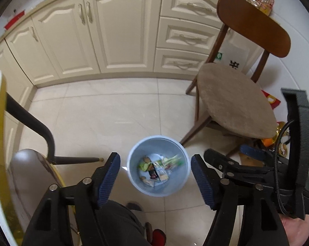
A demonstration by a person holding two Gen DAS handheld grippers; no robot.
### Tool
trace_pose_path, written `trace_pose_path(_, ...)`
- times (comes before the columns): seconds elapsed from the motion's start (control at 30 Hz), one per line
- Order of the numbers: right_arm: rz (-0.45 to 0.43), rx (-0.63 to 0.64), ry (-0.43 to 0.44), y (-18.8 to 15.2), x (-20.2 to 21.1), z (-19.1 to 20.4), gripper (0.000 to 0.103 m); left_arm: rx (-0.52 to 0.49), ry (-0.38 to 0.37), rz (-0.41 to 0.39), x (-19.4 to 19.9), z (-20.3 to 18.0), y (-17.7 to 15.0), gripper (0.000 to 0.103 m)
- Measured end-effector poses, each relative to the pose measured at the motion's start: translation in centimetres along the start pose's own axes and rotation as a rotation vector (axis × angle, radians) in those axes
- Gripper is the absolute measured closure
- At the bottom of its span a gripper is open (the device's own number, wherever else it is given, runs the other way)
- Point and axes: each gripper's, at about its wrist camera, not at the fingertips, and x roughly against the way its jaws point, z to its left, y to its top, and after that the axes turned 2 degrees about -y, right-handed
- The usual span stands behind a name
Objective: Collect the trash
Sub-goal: 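Lower both tools over the blue bin and open them to drop the items, then return both tools above the table toward the remaining trash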
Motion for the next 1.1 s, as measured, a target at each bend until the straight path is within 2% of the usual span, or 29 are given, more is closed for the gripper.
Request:
trace_pose_path(0.13, 0.021, -0.005, -0.023, -0.3, 0.4, -0.1, 0.000, 0.022, 0.020, -0.057, 1.8, -0.4, -1.1, 0.029)
trace_pose_path(0.3, -0.016, -0.019, -0.007, -0.1, 2.7, 0.4, 0.000, 0.040, 0.023, -0.112, 5.5, -0.1, -3.4, 0.021)
trace_pose_path(0.37, -0.042, -0.006, -0.002, 0.0, 4.0, 1.3, 0.000, 0.047, 0.008, -0.126, 7.2, 0.3, -4.2, 0.017)
trace_pose_path(0.63, -0.148, 0.077, 0.037, 0.2, 9.4, 6.9, 0.000, 0.086, 0.028, -0.226, 15.1, 3.0, -7.4, 0.009)
trace_pose_path(0.87, -0.246, 0.159, 0.118, -0.4, 14.3, 13.2, 0.000, 0.146, 0.116, -0.344, 21.8, 5.9, -12.2, 0.004)
trace_pose_path(1.1, -0.321, 0.287, 0.164, -2.0, 17.7, 20.2, 0.000, 0.217, 0.281, -0.477, 28.1, 8.2, -18.5, 0.001)
